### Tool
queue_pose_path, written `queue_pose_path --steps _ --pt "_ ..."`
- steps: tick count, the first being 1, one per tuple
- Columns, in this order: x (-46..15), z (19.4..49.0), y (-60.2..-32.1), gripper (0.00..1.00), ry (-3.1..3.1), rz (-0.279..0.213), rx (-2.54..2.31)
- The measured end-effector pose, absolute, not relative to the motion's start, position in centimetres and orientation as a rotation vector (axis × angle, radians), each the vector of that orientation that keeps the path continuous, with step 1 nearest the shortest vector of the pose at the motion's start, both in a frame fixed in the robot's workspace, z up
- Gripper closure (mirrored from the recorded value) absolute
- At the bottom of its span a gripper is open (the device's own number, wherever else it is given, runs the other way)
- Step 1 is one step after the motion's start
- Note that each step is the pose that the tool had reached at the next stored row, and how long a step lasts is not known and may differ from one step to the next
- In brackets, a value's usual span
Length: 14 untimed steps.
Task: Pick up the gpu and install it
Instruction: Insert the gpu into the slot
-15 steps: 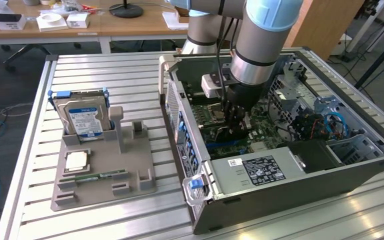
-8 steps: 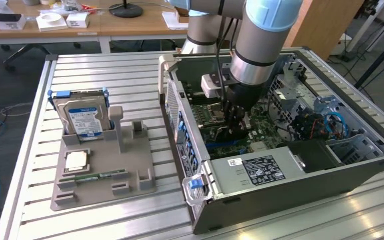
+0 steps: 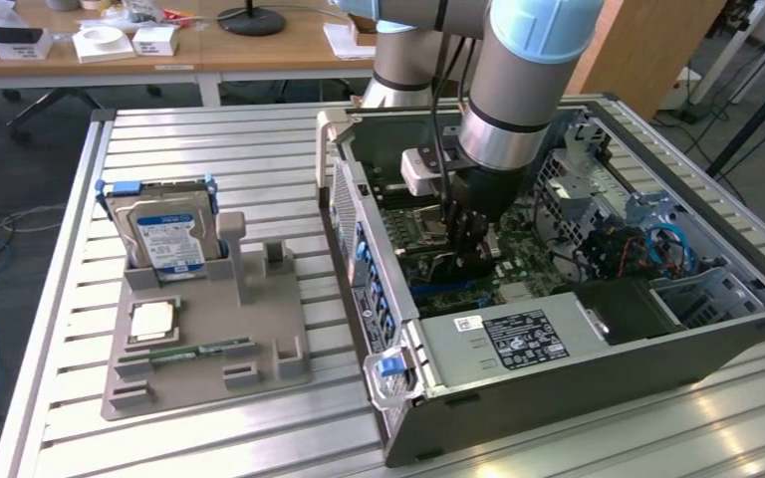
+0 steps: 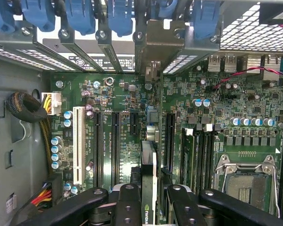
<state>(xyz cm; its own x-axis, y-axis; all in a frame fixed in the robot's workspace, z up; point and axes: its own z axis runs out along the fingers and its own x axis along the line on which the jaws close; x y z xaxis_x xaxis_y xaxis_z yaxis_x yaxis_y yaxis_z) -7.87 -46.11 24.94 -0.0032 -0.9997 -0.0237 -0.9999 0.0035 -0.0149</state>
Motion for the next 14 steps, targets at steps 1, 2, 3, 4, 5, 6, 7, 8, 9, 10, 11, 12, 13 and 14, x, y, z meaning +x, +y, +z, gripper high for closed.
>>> queue_pose_path --steps 1,2,3,4,5,6,7,8,9,10,11,12,13,14 --pt "-7.87 24.94 -46.11 0.74 2.206 0.010 -2.198" --pt "-7.87 24.94 -46.11 0.74 2.206 0.010 -2.198" --pt "-7.88 24.94 -46.11 0.74 2.206 0.010 -2.198" --pt "-7.87 24.94 -46.11 0.74 2.206 0.010 -2.198" --pt "-7.87 24.94 -46.11 0.74 2.206 0.010 -2.198" --pt "-7.87 24.94 -46.11 0.74 2.206 0.010 -2.198" --pt "-7.87 24.94 -46.11 0.74 2.206 0.010 -2.198" --pt "-7.87 24.94 -46.11 0.74 2.206 0.010 -2.198" --pt "-7.87 24.94 -46.11 0.74 2.206 0.010 -2.198" --pt "-7.87 24.94 -46.11 0.74 2.206 0.010 -2.198" --pt "-7.87 24.94 -46.11 0.74 2.206 0.010 -2.198" --pt "-7.88 24.93 -46.11 0.74 2.206 0.009 -2.198" --pt "-7.88 24.90 -46.11 0.74 2.206 0.010 -2.198" --pt "-7.87 24.90 -46.11 0.74 2.206 0.010 -2.198"
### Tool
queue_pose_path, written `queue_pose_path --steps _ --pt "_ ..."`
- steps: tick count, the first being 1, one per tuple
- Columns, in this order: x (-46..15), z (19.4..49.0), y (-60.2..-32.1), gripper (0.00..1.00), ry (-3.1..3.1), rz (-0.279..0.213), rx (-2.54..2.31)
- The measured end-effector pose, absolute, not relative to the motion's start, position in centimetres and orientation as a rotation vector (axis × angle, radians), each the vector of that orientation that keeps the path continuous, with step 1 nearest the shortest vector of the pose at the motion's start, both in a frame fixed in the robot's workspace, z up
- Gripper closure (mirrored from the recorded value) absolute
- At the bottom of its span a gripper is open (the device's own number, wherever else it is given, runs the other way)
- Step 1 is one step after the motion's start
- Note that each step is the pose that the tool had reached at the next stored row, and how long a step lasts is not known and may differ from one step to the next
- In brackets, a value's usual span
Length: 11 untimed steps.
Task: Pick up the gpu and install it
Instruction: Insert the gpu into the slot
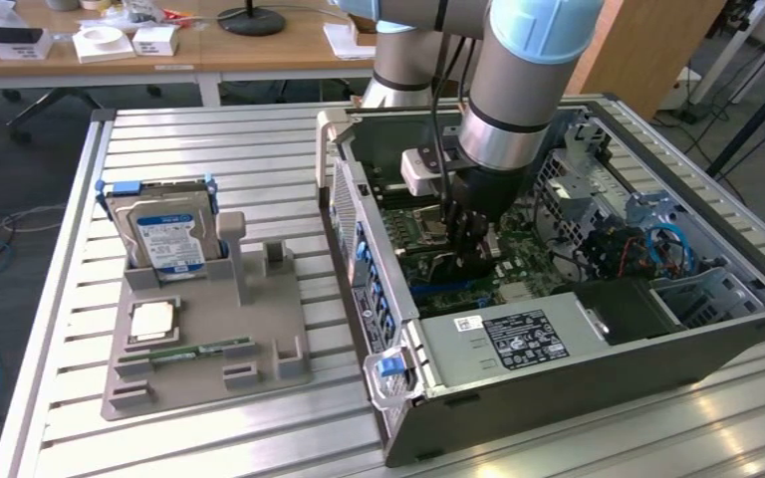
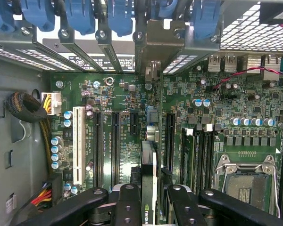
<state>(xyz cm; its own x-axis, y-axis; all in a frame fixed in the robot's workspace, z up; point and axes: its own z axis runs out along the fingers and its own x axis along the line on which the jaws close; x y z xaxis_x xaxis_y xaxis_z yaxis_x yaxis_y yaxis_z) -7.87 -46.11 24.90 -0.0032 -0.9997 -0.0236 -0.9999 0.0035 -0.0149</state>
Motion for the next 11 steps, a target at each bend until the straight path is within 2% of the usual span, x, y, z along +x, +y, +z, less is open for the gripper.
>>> queue_pose_path --steps 11 --pt "-7.88 24.85 -46.11 0.74 2.206 0.009 -2.198"
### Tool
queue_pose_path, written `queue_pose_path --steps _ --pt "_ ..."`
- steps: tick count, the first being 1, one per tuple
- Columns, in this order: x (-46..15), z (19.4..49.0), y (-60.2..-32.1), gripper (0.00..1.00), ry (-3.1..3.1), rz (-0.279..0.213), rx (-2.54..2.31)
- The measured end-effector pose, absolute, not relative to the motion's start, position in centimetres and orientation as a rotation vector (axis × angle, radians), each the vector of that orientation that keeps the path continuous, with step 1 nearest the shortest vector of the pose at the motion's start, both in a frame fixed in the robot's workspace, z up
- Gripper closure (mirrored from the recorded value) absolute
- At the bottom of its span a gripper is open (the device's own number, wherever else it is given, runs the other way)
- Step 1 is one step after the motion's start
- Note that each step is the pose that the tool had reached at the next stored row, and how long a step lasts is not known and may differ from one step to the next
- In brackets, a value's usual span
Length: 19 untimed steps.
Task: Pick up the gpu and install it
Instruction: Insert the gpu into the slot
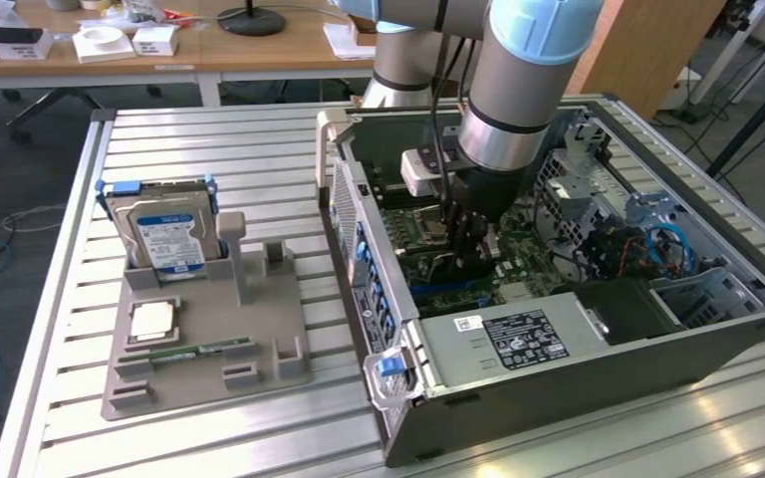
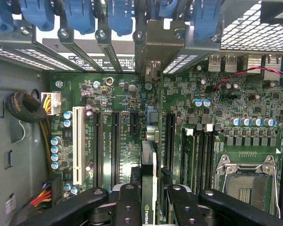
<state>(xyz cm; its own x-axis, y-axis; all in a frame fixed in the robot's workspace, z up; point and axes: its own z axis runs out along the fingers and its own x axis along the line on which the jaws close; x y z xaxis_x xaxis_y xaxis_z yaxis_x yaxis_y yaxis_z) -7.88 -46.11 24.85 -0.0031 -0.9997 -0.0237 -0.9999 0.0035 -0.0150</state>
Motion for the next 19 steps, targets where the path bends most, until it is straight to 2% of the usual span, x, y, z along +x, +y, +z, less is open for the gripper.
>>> queue_pose_path --steps 19 --pt "-7.96 24.80 -46.11 0.74 2.206 0.010 -2.198"
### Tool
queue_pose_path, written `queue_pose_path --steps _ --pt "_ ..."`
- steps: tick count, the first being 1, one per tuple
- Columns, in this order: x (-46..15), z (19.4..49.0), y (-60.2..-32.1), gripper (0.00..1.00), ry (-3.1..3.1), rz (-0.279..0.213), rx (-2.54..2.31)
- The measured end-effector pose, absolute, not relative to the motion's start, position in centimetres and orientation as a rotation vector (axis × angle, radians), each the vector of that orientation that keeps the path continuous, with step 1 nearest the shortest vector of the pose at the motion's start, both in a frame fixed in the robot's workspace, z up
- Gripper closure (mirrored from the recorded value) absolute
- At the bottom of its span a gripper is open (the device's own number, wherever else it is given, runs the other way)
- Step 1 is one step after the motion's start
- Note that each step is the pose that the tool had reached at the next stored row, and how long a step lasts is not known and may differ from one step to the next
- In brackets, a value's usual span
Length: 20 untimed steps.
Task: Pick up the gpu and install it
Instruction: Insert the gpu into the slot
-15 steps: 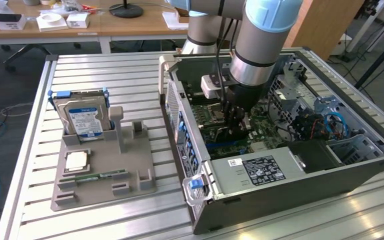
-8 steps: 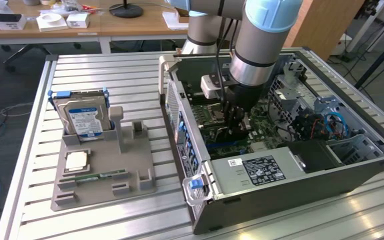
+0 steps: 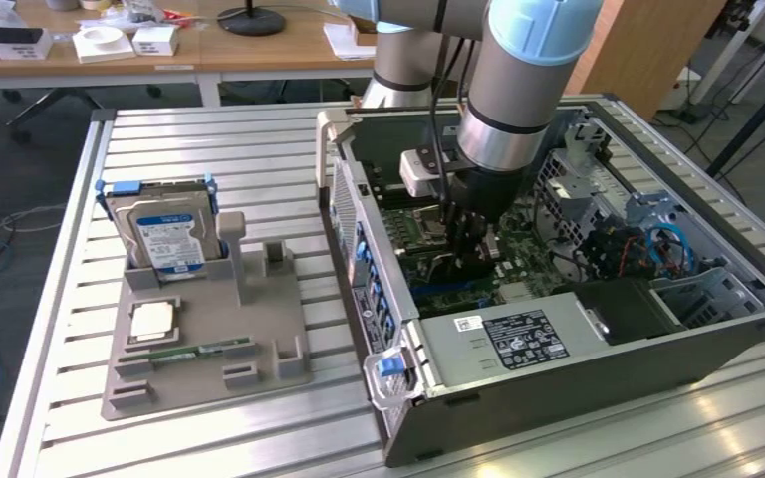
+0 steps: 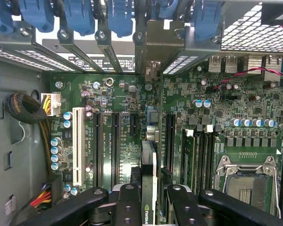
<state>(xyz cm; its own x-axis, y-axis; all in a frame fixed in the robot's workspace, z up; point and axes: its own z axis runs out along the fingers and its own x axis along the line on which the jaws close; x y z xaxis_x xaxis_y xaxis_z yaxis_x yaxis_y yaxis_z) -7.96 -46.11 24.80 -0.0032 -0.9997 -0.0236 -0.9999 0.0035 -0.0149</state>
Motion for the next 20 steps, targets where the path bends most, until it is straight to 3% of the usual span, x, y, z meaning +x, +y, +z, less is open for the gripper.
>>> queue_pose_path --steps 6,7,20 --pt "-7.96 24.79 -46.11 0.73 2.206 0.010 -2.198" --pt "-7.96 24.79 -46.11 0.67 2.206 0.010 -2.198" --pt "-7.96 25.50 -46.11 0.67 2.205 0.009 -2.198"
